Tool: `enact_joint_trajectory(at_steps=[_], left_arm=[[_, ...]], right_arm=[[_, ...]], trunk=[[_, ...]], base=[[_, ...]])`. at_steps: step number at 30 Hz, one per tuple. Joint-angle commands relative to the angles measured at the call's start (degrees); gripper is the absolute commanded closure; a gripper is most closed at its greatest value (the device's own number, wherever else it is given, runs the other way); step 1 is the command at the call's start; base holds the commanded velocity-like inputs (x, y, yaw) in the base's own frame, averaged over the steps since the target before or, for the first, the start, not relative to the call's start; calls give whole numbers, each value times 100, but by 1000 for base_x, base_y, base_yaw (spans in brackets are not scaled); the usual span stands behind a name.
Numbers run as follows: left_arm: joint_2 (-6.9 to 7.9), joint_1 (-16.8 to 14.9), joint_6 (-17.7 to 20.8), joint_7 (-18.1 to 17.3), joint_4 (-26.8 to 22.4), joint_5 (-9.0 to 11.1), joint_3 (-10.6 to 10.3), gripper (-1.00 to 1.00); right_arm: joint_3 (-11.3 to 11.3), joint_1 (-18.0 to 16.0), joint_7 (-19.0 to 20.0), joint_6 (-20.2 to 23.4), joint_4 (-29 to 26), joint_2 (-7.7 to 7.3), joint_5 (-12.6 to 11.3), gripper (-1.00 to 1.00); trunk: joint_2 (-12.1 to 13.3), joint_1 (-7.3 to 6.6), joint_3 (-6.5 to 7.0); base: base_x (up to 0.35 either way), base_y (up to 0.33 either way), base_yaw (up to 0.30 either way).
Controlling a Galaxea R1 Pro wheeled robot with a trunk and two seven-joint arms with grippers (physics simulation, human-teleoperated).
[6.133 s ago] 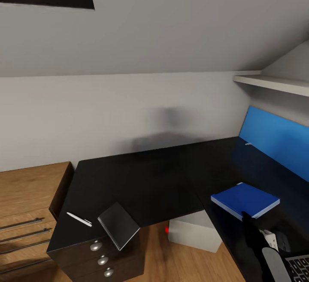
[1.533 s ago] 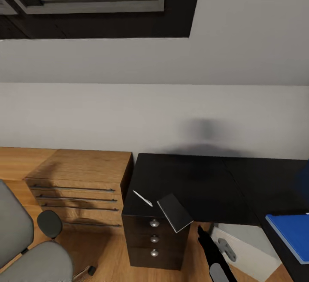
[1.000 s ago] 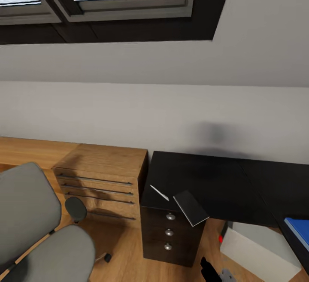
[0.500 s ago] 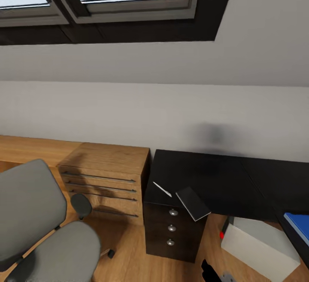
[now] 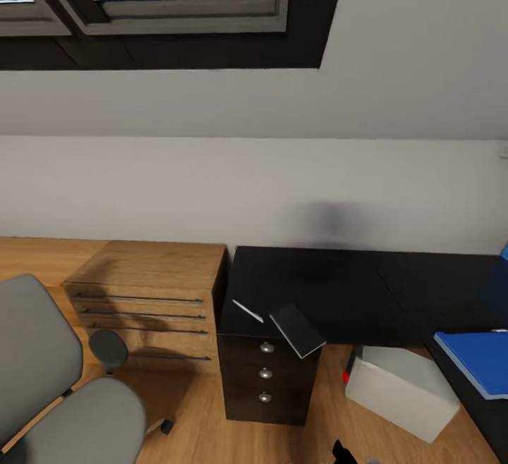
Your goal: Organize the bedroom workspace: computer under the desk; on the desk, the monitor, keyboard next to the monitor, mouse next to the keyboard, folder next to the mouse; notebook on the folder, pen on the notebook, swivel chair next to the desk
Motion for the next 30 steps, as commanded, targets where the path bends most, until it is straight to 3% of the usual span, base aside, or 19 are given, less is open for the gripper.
enact_joint_trajectory(at_steps=[1, 14, 30], left_arm=[[6, -5, -23, 48, -6, 34, -49, -100], [13, -5, -23, 110, -288, 73, -10, -100], [12, -5, -14, 109, -321, 78, -45, -100]], right_arm=[[12, -4, -21, -20, -2, 1, -27, -100], [-3, -4, -26, -22, -2, -4, -58, -100], [-5, -4, -26, -22, -38, -13, -58, -100]], trunk=[[-7, 1, -9], [-7, 1, -22], [-649, 353, -310]], base=[[0, 0, -265], [0, 0, -114], [0, 0, -3]])
